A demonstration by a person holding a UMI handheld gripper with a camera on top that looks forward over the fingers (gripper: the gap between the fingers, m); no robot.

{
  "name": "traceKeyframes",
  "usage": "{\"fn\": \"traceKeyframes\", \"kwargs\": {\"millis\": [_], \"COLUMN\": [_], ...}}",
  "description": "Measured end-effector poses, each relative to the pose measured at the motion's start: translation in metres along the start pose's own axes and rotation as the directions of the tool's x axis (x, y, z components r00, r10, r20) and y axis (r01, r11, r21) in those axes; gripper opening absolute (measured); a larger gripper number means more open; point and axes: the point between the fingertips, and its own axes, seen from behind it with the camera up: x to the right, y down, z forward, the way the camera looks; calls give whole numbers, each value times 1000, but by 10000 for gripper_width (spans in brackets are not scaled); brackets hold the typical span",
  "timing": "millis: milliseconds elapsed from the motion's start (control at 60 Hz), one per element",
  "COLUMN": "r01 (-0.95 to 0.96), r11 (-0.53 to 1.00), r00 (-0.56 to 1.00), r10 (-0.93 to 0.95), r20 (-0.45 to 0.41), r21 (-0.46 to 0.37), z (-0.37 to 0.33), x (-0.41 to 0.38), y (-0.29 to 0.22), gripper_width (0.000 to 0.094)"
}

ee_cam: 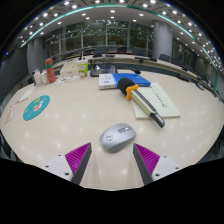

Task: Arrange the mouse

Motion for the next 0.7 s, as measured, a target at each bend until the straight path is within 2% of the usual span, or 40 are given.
{"fn": "traceKeyframes", "kwargs": {"millis": [133,367,433,500,533,700], "r01": [-33,-28,-4,41,45,18], "r11": [999,1000,1000,999,999,1000], "r00": [999,997,999,999,999,1000], "r10": [34,28,4,-41,-44,-18], "r20": [39,65,40,-8,-5,-16], "r21": [-23,-2,3,10,23,25], "z": [28,57,64,70,71,71], "x": [1,-8,-5,2,0,0], "y": [-9,-34,-37,-39,-42,-42], "gripper_width": [854,820,732,590,512,434]}}
